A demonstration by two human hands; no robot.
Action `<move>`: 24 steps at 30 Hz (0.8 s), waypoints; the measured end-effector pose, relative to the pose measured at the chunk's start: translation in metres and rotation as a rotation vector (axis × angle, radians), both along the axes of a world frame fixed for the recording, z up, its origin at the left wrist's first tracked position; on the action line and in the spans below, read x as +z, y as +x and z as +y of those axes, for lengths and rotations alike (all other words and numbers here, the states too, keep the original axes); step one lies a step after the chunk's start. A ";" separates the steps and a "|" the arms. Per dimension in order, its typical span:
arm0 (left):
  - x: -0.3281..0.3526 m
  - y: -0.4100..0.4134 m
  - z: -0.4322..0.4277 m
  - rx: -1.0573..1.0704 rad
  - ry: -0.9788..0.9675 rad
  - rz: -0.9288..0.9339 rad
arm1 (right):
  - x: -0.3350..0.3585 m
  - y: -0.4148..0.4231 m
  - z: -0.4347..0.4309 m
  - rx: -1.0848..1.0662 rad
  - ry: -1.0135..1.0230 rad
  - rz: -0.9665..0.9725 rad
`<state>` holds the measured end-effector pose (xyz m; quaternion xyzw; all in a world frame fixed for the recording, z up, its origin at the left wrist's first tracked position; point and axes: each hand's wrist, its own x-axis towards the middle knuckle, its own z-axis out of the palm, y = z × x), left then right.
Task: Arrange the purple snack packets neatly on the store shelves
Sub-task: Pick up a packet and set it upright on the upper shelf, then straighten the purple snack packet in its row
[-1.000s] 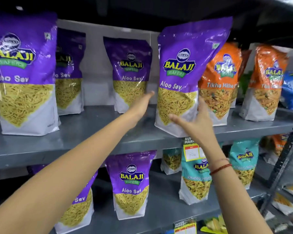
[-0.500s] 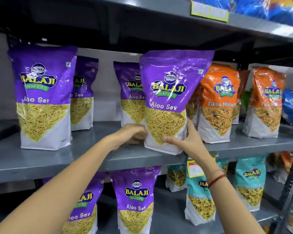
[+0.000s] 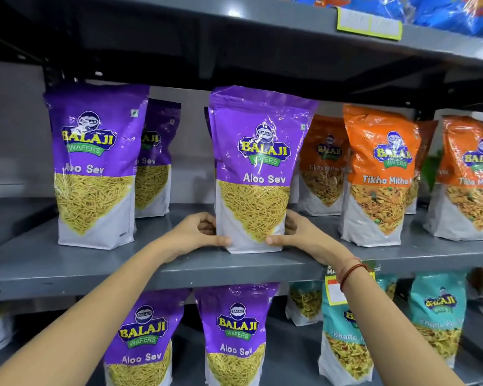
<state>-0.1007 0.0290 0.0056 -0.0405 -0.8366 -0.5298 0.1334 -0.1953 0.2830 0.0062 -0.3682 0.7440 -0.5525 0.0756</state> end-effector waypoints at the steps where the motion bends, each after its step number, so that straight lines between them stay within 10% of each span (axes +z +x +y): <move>1: -0.001 0.000 -0.001 -0.003 -0.012 0.003 | -0.001 -0.002 0.001 -0.001 -0.001 -0.008; 24: -0.004 0.004 0.000 0.064 -0.182 -0.027 | -0.005 -0.007 0.000 -0.006 0.061 0.057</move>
